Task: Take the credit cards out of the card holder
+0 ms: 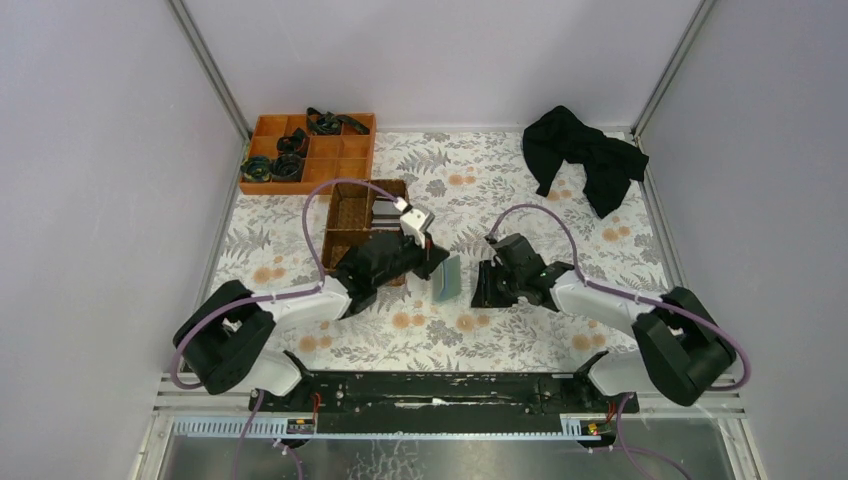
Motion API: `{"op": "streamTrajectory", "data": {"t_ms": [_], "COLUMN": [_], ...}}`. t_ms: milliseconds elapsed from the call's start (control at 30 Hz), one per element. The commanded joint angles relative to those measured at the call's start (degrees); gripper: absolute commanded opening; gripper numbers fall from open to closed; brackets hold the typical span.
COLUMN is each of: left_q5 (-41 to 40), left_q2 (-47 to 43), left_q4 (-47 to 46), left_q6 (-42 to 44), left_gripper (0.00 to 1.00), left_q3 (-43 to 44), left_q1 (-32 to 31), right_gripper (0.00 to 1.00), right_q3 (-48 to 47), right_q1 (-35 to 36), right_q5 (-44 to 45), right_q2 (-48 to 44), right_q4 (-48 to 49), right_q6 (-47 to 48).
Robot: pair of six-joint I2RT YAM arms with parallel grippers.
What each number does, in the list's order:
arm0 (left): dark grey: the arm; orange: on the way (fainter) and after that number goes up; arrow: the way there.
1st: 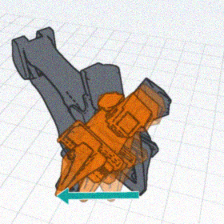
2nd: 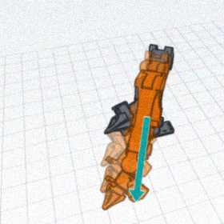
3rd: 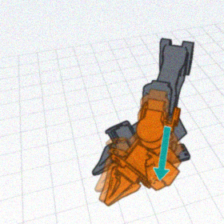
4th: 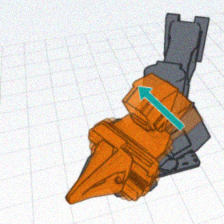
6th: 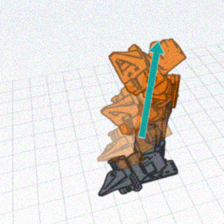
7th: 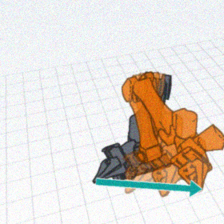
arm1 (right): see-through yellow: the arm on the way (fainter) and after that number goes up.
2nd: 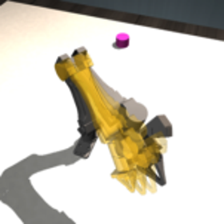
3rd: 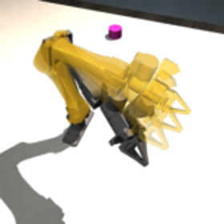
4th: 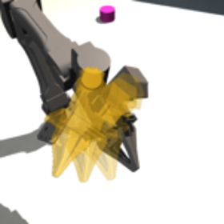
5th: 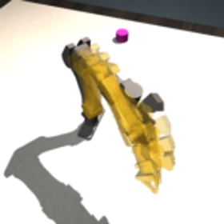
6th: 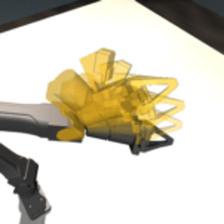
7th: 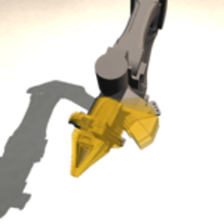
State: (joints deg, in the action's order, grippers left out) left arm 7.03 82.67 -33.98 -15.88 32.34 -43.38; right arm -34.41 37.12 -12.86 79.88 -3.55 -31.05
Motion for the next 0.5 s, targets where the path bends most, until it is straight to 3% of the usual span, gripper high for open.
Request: {"op": "streamTrajectory", "data": {"t_ms": [0,67,133,300,467], "left_q5": [-0.2,0.8,1.2,3.6,7.8], "left_q2": [-3.2,-3.3,-2.4,1.5,7.4], "left_q4": [1.1,1.8,1.8,-1.4,-3.0], "left_q6": [-0.7,-1.1,-1.1,-3.6,-5.0], "left_gripper": [0.0,0.0,0.0,0.0,0.0], "left_q3": [6.2,7.6,8.1,8.4,16.0], "left_q1": [0.3,0.3,0.1,-0.2,-2.2], "right_gripper": [0.45,0.56,0.59,0.6,0.59], "right_q3": [-4.7,-6.8,-8.1,-9.1,-8.0], "right_q1": [0.3,0.3,0.3,0.3,-0.4], "right_q5": [5.4,7.7,9.5,11.1,16.0], "right_q2": [-9.6,-13.1,-15.4,-15.5,-19.4], "right_q4": [-8.3,-10.9,-12.5,-14.3,-16.2], "right_q6": [2.6,3.8,5.1,5.8,5.2]}}
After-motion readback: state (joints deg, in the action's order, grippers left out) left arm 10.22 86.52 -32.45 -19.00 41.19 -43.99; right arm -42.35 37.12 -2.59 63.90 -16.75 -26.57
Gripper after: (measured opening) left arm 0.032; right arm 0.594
